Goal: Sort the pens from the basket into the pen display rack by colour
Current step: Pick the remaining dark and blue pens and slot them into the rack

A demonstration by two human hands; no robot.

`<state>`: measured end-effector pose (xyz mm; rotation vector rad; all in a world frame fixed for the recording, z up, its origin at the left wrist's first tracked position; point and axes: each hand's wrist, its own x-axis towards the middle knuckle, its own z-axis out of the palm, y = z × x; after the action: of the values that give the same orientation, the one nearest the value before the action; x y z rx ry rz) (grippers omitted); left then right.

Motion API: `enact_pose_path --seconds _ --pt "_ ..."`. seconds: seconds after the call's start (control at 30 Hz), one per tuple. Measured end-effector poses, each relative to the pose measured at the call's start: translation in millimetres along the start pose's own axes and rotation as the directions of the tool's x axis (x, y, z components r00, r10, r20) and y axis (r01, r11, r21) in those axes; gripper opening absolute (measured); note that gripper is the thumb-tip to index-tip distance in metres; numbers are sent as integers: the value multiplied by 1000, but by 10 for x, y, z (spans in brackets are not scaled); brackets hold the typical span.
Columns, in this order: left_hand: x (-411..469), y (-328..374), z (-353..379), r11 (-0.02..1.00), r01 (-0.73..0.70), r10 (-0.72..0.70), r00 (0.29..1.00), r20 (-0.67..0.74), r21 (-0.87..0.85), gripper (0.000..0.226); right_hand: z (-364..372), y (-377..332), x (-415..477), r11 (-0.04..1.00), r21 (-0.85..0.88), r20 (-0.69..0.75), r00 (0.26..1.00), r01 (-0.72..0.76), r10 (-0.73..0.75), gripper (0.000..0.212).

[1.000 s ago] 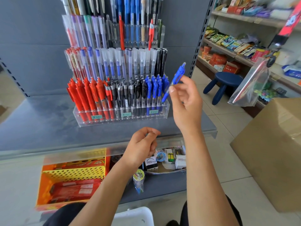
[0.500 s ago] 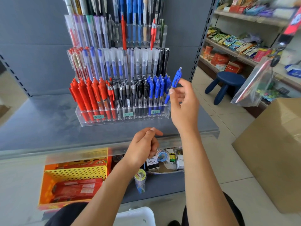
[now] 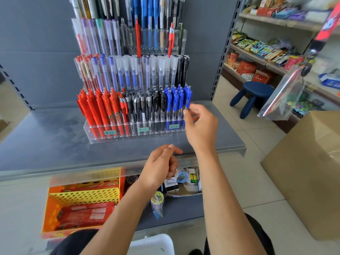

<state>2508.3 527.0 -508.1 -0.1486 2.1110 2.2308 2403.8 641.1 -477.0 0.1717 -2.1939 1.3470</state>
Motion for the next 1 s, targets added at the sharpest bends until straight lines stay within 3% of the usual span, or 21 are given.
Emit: enact_pose_path --seconds 0.2,0.43,0.7,0.8,0.87,0.93,1.0 --pt "12 -12 3 1000 -8 8 1000 0 -1 35 13 25 -33 998 -50 -23 999 -36 35 15" --pt "-40 1 9 999 -28 29 999 -39 31 32 117 -18 -211 977 118 -57 981 -179 186 28" --pt "-213 94 -218 981 -147 166 972 -164 125 22 71 -95 -255 933 48 128 929 -356 348 57" --pt "-325 142 -422 936 -235 312 899 -308 260 16 60 -115 -274 923 15 211 904 -384 373 68" --pt "-388 178 -602 871 -308 460 786 -413 383 4 41 -122 -275 917 4 240 891 -398 385 70" --pt "-428 227 -819 777 -324 596 656 -463 540 21 26 -96 -271 918 -9 252 888 -396 385 74" --pt "-422 260 -1046 716 -306 665 572 -480 628 46 19 -94 -270 916 -8 261 884 -400 388 78"
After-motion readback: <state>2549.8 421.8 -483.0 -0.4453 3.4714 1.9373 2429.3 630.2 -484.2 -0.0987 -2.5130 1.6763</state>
